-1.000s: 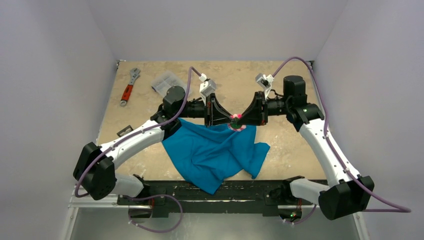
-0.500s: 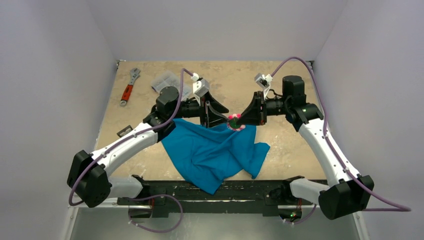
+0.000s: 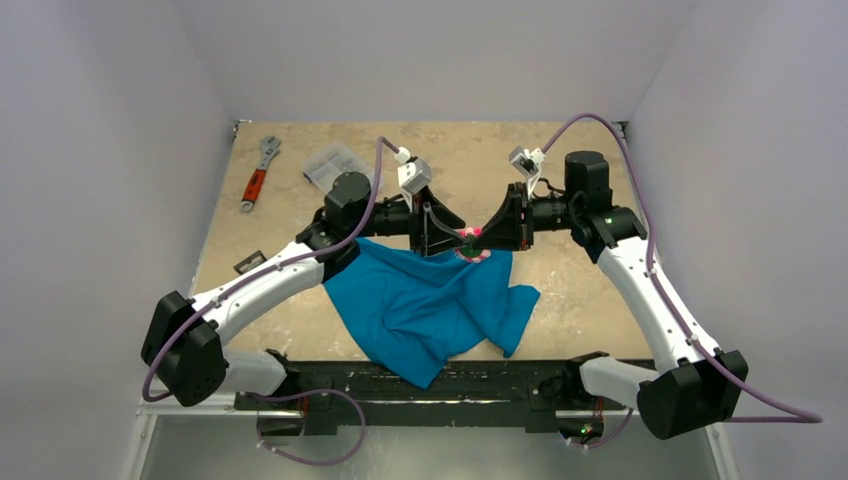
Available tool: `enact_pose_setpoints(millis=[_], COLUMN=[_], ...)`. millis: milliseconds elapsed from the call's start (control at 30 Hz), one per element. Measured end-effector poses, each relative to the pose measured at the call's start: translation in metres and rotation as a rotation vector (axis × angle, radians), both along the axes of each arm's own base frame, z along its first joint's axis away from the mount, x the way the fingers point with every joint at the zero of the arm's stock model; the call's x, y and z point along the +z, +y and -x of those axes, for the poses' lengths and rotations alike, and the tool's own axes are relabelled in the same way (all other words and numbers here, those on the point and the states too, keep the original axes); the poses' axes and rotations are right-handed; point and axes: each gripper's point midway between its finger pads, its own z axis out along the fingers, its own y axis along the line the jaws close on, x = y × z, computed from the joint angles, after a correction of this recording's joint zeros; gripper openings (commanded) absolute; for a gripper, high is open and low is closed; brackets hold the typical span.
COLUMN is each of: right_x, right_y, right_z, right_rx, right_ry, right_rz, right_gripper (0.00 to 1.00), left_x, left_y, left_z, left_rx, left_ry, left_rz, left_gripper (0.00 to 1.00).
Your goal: Remove the brooch from the garment
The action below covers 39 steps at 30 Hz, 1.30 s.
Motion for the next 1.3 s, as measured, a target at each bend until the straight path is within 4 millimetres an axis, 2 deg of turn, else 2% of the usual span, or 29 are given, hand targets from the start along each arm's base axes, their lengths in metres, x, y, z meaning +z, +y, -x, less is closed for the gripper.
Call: enact_pose_setpoints(millis=[400,500,567,667,833,1033,1300], right_x=[-0.001,-0.002,-0.002,-0.002,0.0,0.001,-0.002], right_y=[0.0,-0.001,-0.001,-0.001,0.0,0.0,-0.001], right_z=[-0.002,-0.003,-0.003,-0.003,0.0,0.0,-0.001], right_rx=[-0.012,-0.015,-0.016,-0.016,-0.001,0.002,0.006], right_ry=[-0.003,-0.005,-0.005,-0.005,-0.001,-0.001,-0.04], right_rz=[0.007,0.009,0.009,0.009,-0.001,-0.002,0.006], right_gripper=[0.0,0.0,0.0,0.0,0.0,0.0,0.0], left_x=[-0.003,-0.003,-0.003,-0.003,-0.002,-0.001,0.01], left_y=[-0.004,-0.005,-0.005,-0.006,-0.004,0.001,0.012], left_z=[0.003,0.004,0.005,0.005,0.002,-0.001,0.011], left_rx=[-0.018,-0.026,-0.033,-0.041,-0.034,-0.019,-0.036], left_ry=[0.033,0.032,0.03,0.026,0.018,-0.004,-0.103], left_rz=[-0.003,-0.002,0.0,0.004,0.007,0.004,0.001], left_gripper=[0.16,0.11,0.14,0.31,0.48,0.54,0.47])
